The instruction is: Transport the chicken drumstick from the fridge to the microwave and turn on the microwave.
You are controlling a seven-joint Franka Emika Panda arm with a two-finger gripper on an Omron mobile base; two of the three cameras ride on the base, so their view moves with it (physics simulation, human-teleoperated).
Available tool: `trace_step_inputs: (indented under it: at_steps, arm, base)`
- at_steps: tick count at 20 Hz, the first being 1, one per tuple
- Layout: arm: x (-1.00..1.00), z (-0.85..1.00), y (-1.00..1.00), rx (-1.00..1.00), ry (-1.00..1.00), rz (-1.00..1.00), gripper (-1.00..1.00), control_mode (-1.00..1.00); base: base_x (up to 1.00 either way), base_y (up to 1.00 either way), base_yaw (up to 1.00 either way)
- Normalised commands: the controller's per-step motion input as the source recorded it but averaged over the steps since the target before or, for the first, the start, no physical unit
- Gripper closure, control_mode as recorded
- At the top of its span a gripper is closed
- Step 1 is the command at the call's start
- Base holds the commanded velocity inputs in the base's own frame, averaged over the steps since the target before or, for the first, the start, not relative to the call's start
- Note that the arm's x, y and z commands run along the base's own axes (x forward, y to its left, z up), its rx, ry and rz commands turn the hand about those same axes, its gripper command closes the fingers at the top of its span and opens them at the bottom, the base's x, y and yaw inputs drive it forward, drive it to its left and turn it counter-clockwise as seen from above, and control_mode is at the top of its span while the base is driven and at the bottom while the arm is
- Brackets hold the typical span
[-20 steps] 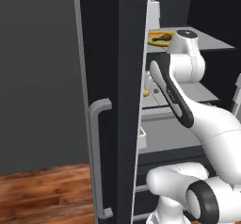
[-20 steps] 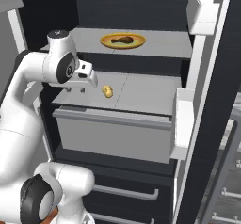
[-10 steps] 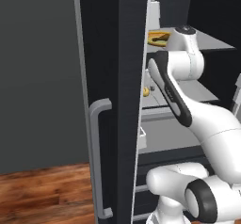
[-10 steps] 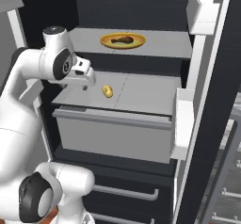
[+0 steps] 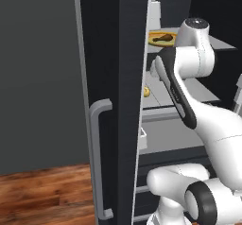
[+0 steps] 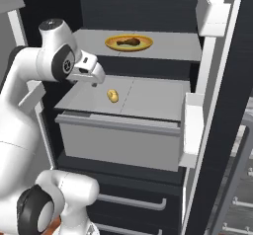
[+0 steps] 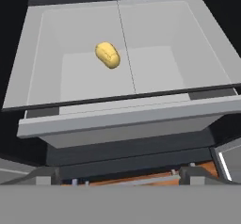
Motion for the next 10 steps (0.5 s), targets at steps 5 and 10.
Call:
trace_step_inputs:
  at_steps: [5, 10]
  arm:
    - [-0.18, 0.41, -0.43, 0.04, -0.13, -0.09, -1.00, -1.00]
    - [-0.01, 0.69, -0.29, 0.05, -0.05, -0.12, -1.00, -1.00]
  base:
    - [0.00, 0.00, 0.00]
    - [0.00, 0.00, 0.00]
